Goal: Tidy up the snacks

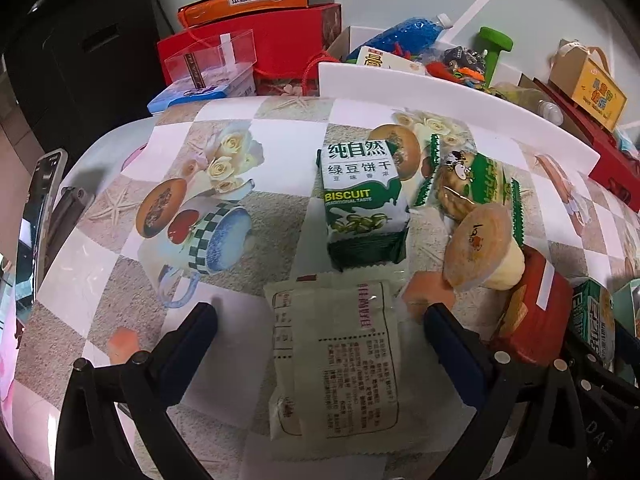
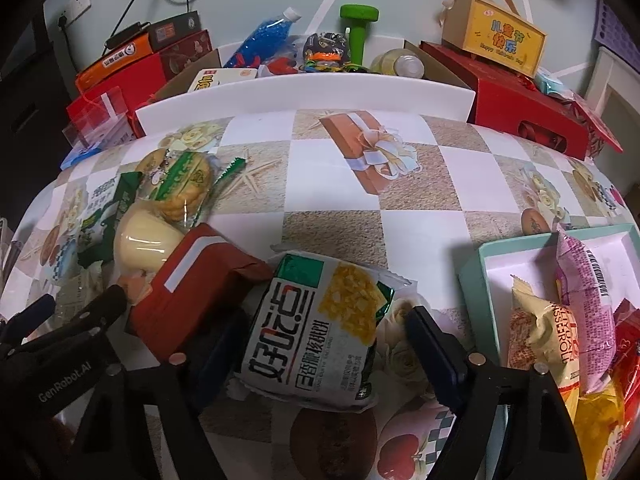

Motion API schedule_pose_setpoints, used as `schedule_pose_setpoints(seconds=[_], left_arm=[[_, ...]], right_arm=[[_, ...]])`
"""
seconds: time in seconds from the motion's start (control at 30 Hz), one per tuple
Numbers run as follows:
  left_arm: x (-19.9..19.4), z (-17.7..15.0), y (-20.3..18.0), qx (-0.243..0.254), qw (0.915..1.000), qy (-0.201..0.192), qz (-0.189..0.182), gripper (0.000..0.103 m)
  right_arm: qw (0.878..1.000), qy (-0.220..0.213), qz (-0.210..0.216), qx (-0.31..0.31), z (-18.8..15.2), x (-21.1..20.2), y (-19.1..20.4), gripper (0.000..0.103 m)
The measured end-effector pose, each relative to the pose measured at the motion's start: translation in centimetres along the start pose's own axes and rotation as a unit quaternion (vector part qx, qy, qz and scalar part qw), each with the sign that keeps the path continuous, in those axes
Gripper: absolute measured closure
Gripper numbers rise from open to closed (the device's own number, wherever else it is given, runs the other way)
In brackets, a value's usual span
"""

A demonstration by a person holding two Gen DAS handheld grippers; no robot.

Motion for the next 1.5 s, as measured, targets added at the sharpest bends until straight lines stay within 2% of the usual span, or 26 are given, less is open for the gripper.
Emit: schedule_pose_setpoints(seconds=[0.1,0.27,0.37,0.43,0.5,0.53,1.0,1.33,1.5], left_arm=[[0.0,-0.1,0.1,-0.005,1.0000,-0.001,-0.001,0.000],[-0.1,-0.2,0.2,-0.005,1.0000,-0.002,-0.006,0.000],[-0.2,-0.3,0.3,-0.001,1.0000,-0.002,-0.006,0.001],[-0.4,-0.2,0.2,0.003,0.9999,-0.006,-0.009,0.010],[-0.9,0.0,0.0,0.008,0.9997,-0.015,-0.015,0.038],[-1.0,0.1,0.0,0.010,0.9997,-0.016,-0.017,0.043],[-2.2,0.4,0.1,0.008,0.9992,-0.023,-0.032,0.046],[-5.1,1.2,-0.4,0.005,0.9967,-0.058,-0.056,0.047],[-5.7,1.4,-0.7,0.007,0.9958,-0.065,-0.064,0.047]], right_arm=[[1.000,-0.001,-0.001,0.004,0.1,0.0,-0.2,0.027],[1.000,-0.003,0.000,0.009,0.3,-0.3,-0.7,0.045],[1.000,-0.003,0.006,0.015,0.3,-0.4,-0.9,0.045],[1.000,-0.003,0.007,0.015,0.3,-0.4,-0.9,0.045],[1.000,-0.002,0.007,0.016,0.3,-0.4,-1.0,0.046],[1.000,-0.001,0.008,0.017,0.3,-0.4,-1.0,0.046],[0.999,-0.003,0.023,0.027,0.5,-1.0,-1.2,0.048],[0.998,-0.045,0.031,0.031,1.7,-4.3,-1.5,0.049],[0.998,-0.050,0.030,0.031,2.0,-5.0,-1.7,0.049]])
Point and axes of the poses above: each gripper's, at about its wrist camera, not at the fingertips, and x roughly the way its jaws point, y to its left, z to its top, the point moved 5 cm from there along x, roughly the way its jaws point, and after that the axes turned 3 degrees about z, right-handed, at the moved point
